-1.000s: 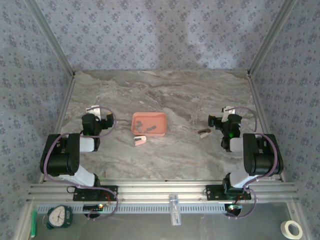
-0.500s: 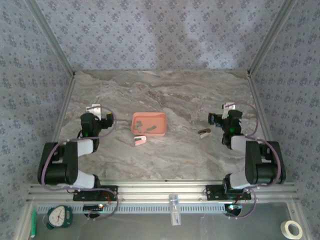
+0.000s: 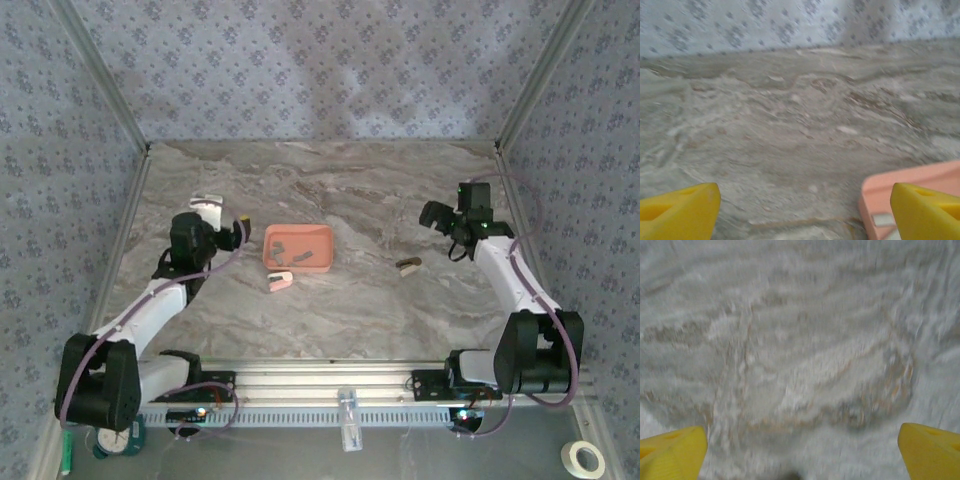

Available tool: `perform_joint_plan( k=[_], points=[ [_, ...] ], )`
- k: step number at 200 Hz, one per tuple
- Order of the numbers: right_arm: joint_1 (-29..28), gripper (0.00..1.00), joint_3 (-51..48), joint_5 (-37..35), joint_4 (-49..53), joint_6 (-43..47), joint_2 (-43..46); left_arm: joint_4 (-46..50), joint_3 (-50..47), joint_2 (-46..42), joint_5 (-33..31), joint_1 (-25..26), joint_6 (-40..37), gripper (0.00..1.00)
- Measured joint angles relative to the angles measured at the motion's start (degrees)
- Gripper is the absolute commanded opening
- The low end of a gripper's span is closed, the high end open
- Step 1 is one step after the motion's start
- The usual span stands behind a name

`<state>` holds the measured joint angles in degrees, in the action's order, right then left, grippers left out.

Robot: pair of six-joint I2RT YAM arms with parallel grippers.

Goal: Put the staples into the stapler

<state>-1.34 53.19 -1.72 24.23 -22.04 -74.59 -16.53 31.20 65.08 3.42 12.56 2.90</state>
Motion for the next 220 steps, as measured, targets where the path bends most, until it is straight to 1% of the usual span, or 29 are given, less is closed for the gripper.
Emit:
perform_joint_plan(
  k=[26,55,112,153,220],
  points=[
    [-2.1,1.0,0.0,0.6,7.5,-3.2,-0.1,3.4,0.3,-0.4,0.8,1.8,0.3,0.88],
    [-3.9,1.0,-0.2,1.5,11.1,-5.3,0.0,5.0,0.3,-1.2,0.9,1.9,0.8,0.88],
    [-4.7,0.98,-5.3,5.1,11.1,-7.6,1.7,6.1,0.3,-1.2,0.9,2.1,1.5,0.88],
    [-4.7,0.96,-6.3,8.7,9.1,-8.6,1.3,6.1,0.3,-1.2,0.9,2.3,2.5,0.88],
    [-5.6,0.92,-6.3,12.1,5.8,-9.8,-5.2,5.8,0.3,-1.2,0.8,2.3,3.2,0.89]
  ],
)
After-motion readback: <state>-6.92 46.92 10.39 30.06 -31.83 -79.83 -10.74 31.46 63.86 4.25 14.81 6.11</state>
